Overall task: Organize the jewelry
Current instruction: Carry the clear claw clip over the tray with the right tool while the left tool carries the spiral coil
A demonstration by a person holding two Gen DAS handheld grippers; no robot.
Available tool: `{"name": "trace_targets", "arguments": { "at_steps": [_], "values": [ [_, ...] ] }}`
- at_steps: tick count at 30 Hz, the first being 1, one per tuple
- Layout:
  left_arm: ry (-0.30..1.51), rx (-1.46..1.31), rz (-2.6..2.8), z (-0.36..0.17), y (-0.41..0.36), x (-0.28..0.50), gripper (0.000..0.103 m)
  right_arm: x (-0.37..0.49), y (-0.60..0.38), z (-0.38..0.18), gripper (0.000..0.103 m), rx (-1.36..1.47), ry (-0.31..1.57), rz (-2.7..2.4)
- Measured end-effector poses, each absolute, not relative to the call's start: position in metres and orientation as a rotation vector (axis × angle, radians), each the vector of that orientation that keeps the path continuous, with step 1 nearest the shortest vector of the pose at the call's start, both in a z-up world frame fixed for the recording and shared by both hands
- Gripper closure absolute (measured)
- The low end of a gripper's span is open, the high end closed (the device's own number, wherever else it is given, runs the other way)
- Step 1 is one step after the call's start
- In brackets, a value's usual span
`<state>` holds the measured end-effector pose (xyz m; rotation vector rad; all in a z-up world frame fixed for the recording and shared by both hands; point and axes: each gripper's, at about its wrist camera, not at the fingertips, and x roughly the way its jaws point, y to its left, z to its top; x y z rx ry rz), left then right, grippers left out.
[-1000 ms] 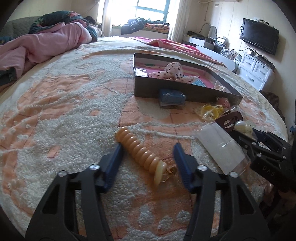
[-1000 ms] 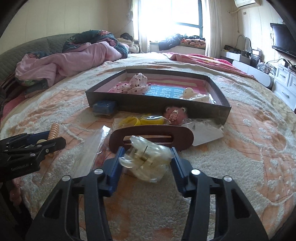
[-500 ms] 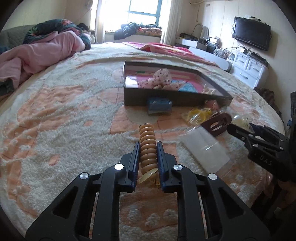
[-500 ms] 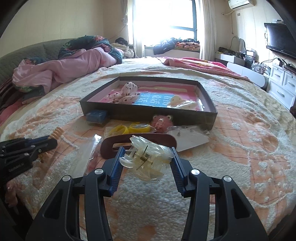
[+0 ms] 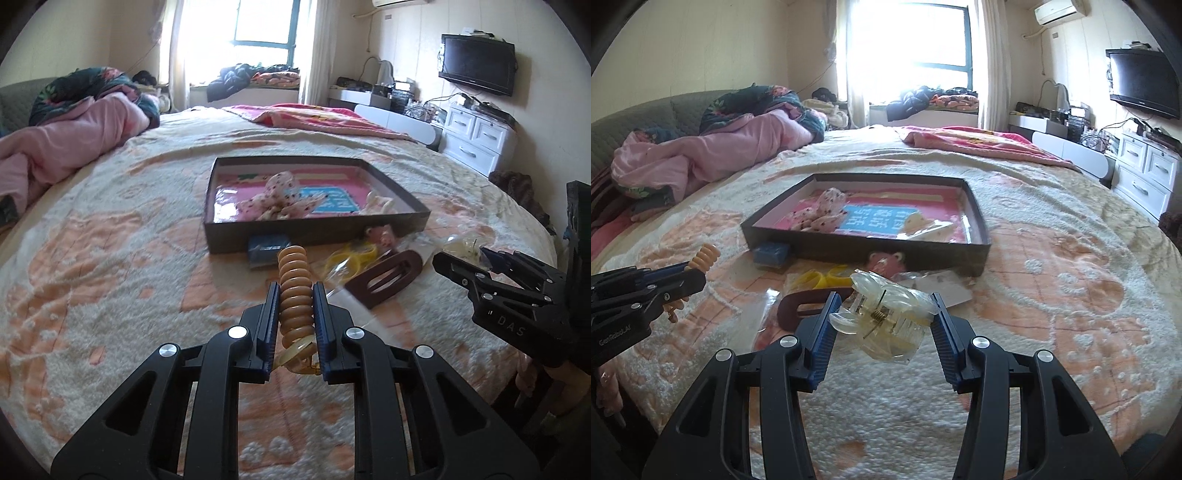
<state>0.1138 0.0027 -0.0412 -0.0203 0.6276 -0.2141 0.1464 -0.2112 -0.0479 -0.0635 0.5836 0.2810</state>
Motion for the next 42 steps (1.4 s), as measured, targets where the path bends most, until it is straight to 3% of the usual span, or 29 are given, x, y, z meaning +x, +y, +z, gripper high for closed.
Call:
{"name": "trace_targets", "arguments": {
  "at_steps": [42],
  "values": [
    [0.593,-0.008,-0.301,-0.013,-0.058,0.212,0.092,0.191,-0.258,-0.024,0.057,-0.070,0.513,0.170]
  ]
}}
